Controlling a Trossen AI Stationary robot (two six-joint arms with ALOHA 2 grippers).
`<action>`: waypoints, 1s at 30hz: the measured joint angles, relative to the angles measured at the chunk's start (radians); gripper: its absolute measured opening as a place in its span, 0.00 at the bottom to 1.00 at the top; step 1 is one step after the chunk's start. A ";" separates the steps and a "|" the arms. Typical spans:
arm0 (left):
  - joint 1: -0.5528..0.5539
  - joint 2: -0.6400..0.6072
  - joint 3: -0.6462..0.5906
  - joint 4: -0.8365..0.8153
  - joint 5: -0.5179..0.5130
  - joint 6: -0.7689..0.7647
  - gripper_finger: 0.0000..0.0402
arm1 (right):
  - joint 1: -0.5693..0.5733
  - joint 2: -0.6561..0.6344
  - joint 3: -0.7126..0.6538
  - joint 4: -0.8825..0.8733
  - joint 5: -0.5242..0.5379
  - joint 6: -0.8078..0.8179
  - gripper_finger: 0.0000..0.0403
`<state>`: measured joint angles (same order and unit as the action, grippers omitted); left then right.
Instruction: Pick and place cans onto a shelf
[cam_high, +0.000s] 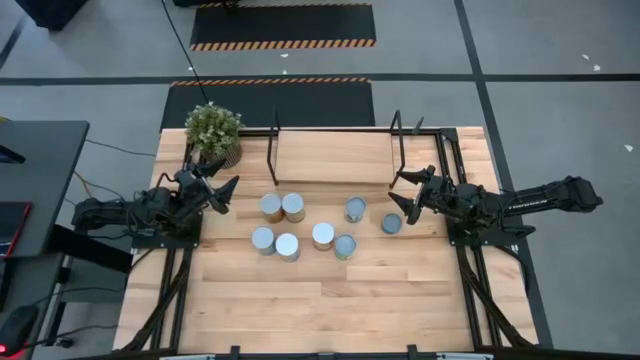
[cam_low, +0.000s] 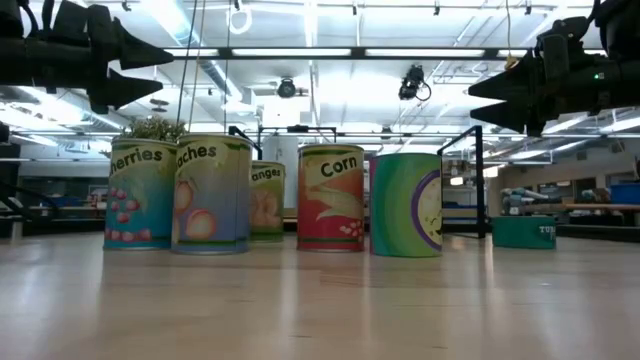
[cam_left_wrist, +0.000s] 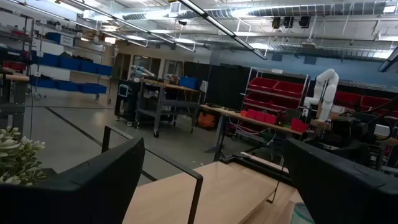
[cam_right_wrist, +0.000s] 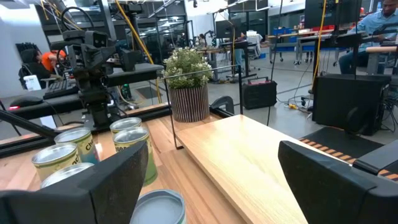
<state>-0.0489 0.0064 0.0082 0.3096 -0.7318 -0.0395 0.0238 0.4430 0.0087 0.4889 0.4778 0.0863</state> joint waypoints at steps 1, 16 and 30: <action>0.000 0.000 0.000 0.000 0.000 0.000 0.97 | 0.000 0.000 0.000 0.000 0.000 0.000 0.91; 0.000 0.000 0.000 0.000 0.000 0.000 0.97 | 0.000 0.000 0.000 0.000 0.000 0.000 0.91; 0.000 0.000 0.000 0.006 0.000 -0.035 0.97 | 0.000 0.000 0.000 0.002 0.000 0.000 0.91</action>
<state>-0.0488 0.0066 0.0082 0.3152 -0.7315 -0.0748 0.0238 0.4431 0.0088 0.4907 0.4774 0.0862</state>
